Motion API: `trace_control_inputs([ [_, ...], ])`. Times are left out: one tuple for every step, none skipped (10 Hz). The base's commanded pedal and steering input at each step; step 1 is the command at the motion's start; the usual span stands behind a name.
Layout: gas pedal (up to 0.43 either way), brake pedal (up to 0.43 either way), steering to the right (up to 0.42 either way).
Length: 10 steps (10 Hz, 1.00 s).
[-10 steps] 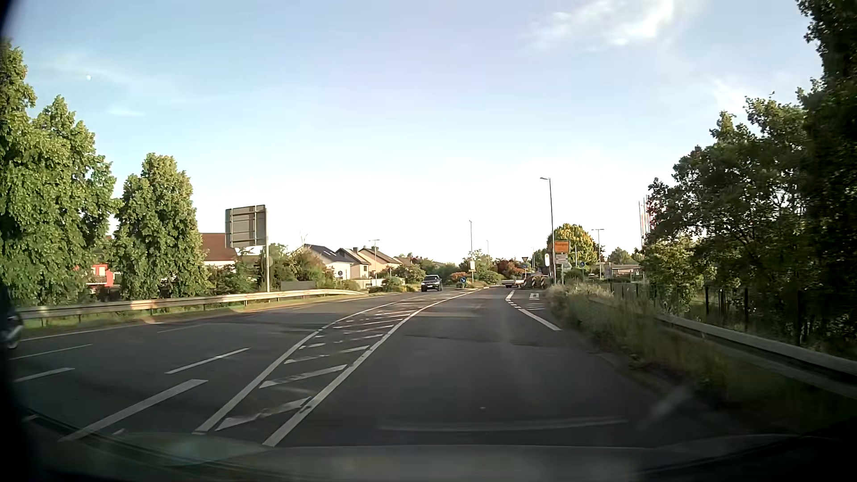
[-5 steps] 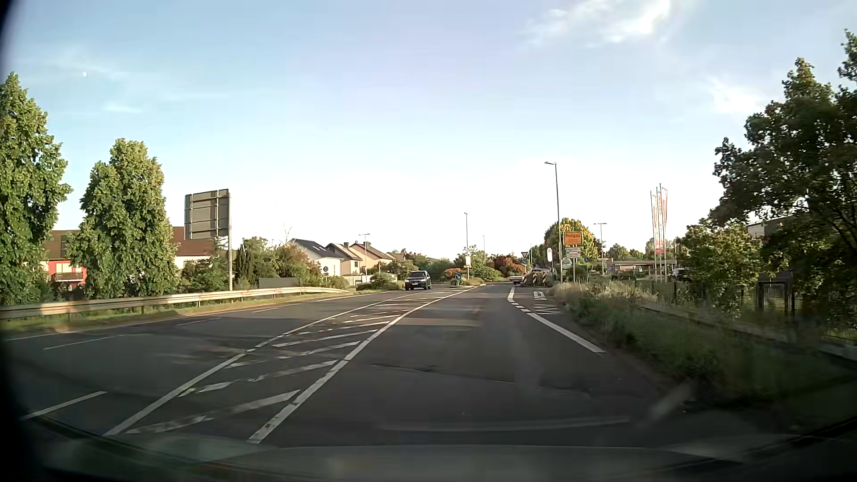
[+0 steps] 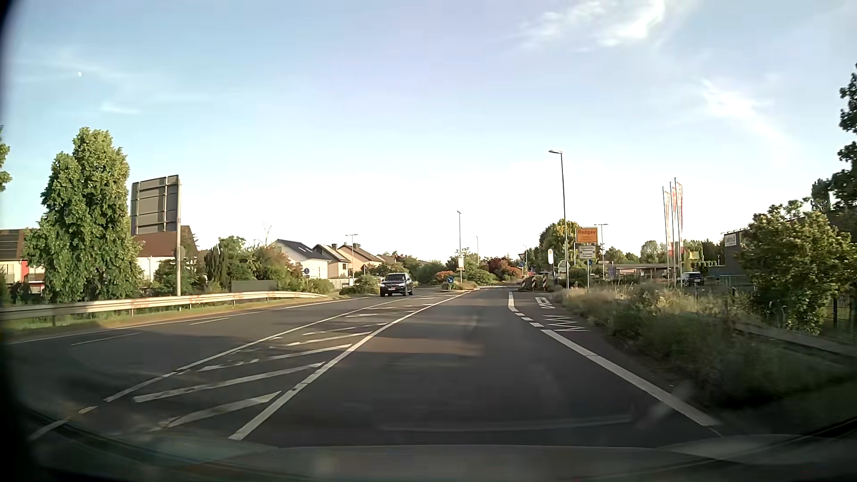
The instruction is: Follow the waypoints while adhering to traffic rules and regulations
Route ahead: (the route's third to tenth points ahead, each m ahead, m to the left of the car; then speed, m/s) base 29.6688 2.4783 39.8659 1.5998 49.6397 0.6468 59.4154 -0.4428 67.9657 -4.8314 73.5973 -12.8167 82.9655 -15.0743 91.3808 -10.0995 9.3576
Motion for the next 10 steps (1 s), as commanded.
trace_control_inputs([
  [0.000,0.030,0.014],
  [0.000,0.030,0.014],
  [0.000,0.024,0.014],
  [0.000,0.030,0.012],
  [0.000,0.030,0.010],
  [0.000,0.030,0.008],
  [0.000,0.030,0.010],
  [0.000,0.030,0.009],
  [0.000,0.030,0.008],
  [0.000,0.024,0.009],
])
